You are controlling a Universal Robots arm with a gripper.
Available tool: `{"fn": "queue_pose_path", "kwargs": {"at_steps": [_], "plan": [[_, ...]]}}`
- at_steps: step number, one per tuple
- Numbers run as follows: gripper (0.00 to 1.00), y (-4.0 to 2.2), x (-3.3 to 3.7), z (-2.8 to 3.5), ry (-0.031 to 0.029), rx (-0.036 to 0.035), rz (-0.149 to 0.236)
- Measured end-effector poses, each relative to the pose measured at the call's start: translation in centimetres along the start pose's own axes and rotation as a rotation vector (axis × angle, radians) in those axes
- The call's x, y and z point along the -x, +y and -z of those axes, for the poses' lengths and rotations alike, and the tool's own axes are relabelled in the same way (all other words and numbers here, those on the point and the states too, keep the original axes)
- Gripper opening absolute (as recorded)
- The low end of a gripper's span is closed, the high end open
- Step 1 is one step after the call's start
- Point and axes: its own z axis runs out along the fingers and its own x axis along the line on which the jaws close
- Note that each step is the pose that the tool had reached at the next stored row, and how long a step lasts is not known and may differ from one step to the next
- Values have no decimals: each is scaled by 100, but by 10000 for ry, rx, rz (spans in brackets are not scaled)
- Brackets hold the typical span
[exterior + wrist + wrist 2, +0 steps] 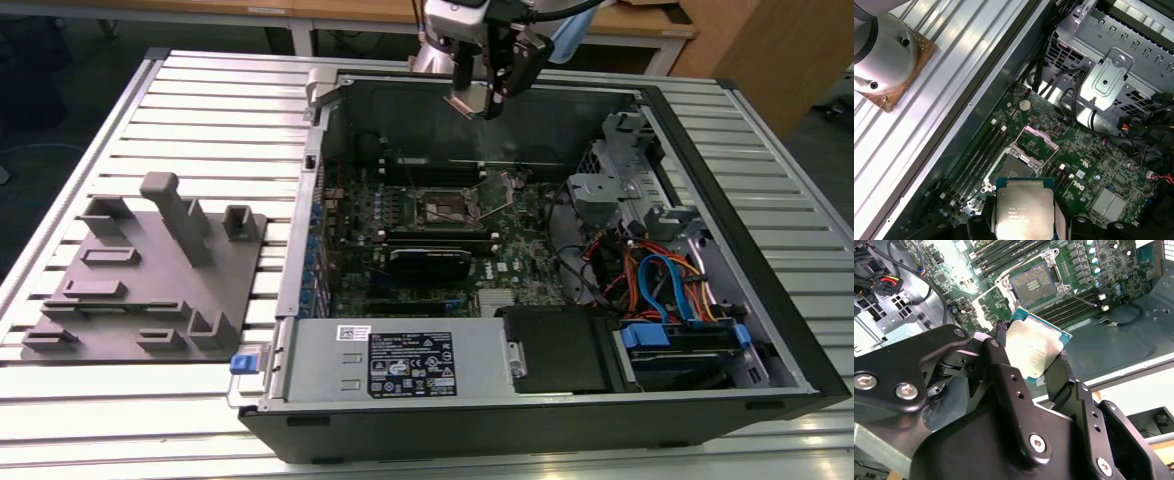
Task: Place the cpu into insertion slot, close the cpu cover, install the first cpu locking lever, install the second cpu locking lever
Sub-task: 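Place the cpu into insertion slot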
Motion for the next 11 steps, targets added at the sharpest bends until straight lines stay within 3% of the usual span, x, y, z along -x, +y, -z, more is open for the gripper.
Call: {"fn": "queue_pose_path", "kwargs": {"at_steps": [11], "plan": [[54, 0, 0, 0, -13, 2, -144]]}}
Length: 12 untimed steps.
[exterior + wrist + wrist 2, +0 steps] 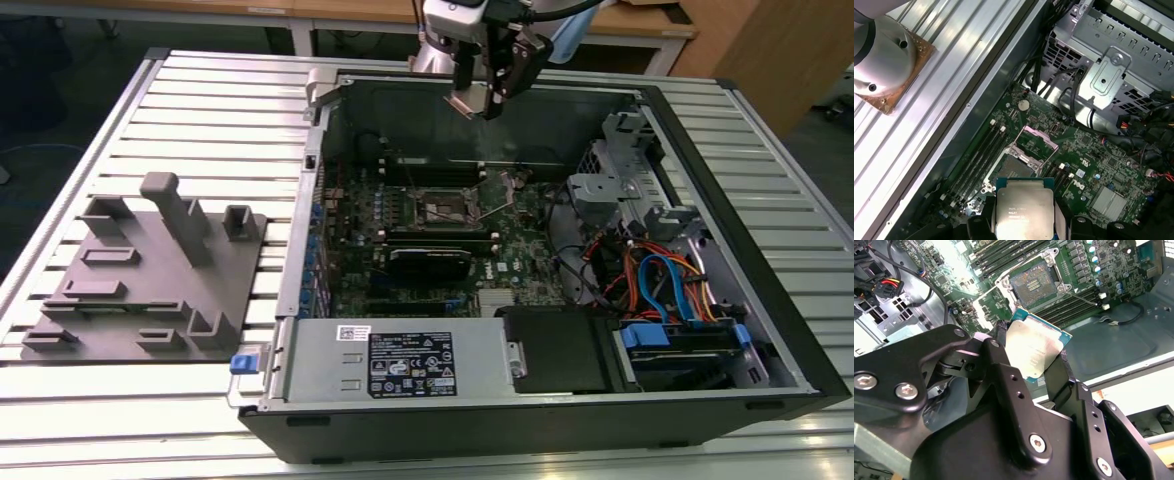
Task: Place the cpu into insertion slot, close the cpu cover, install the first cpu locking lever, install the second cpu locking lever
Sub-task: 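Place the cpu into insertion slot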
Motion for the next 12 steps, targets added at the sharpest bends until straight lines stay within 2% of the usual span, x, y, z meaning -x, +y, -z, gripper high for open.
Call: {"fn": "queue_pose_path", "kwargs": {"at_steps": [12], "plan": [[54, 0, 0, 0, -4, 1, -49]]}}
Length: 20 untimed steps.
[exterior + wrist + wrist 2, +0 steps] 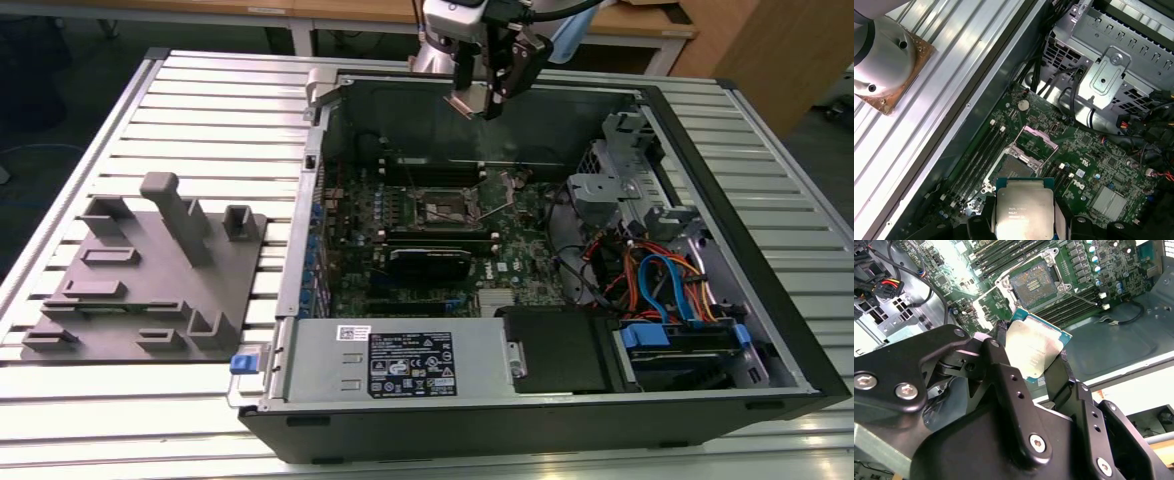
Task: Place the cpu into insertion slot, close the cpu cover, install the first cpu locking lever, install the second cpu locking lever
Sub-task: 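Place the cpu into insertion slot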
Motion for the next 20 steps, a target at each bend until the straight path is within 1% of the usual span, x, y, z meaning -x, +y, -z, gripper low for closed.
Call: {"fn": "queue_pose_path", "kwargs": {"at_steps": [8, 20], "plan": [[54, 0, 0, 0, -21, 5, -244], [54, 0, 0, 0, -73, 13, -794]]}}
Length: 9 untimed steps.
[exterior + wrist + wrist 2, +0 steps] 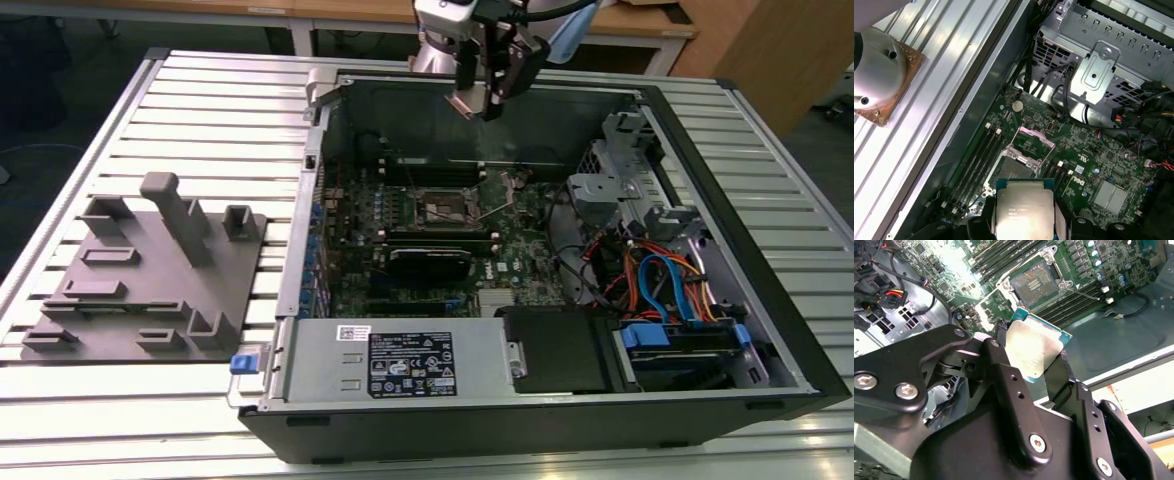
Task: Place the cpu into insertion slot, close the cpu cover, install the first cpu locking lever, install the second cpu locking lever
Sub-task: 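Place the cpu into insertion slot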
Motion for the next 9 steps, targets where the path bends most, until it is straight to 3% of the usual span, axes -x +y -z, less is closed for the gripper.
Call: {"fn": "queue_pose_path", "kwargs": {"at_steps": [9], "plan": [[54, 0, 0, 0, -25, 2, -235]]}}
